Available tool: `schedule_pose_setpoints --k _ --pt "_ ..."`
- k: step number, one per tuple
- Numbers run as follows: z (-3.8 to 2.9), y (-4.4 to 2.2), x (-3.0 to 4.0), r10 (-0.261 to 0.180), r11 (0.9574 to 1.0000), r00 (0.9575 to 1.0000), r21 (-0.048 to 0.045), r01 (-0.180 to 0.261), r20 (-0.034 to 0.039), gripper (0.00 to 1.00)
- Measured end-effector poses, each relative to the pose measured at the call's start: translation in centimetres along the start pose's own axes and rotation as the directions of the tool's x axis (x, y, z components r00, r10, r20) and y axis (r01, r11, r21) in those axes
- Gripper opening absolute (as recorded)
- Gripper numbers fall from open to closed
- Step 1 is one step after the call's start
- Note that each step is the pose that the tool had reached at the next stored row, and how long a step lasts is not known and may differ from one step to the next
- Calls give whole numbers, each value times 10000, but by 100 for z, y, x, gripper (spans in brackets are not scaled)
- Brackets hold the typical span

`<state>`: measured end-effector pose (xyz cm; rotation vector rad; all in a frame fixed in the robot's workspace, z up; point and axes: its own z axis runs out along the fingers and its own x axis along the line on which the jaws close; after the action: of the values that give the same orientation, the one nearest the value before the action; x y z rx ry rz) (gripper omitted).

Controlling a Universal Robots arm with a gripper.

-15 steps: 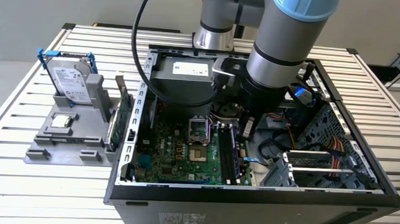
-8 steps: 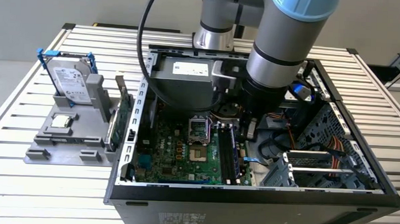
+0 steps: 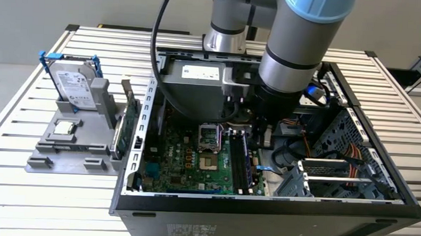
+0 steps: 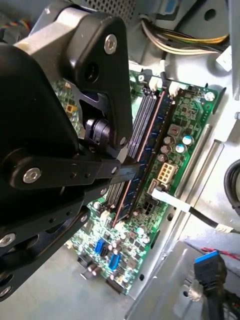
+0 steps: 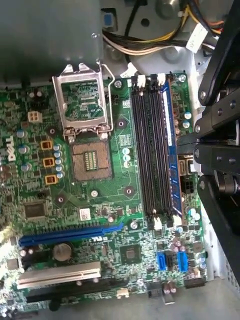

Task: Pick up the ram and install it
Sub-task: 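Press down the ram until it locks into place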

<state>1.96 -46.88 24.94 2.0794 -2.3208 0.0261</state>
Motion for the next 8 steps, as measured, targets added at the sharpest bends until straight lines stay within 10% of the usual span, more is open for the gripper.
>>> schedule_pose_setpoints --k 8 --pt "13 12 -3 -722 9974 9974 22 722 -4 0"
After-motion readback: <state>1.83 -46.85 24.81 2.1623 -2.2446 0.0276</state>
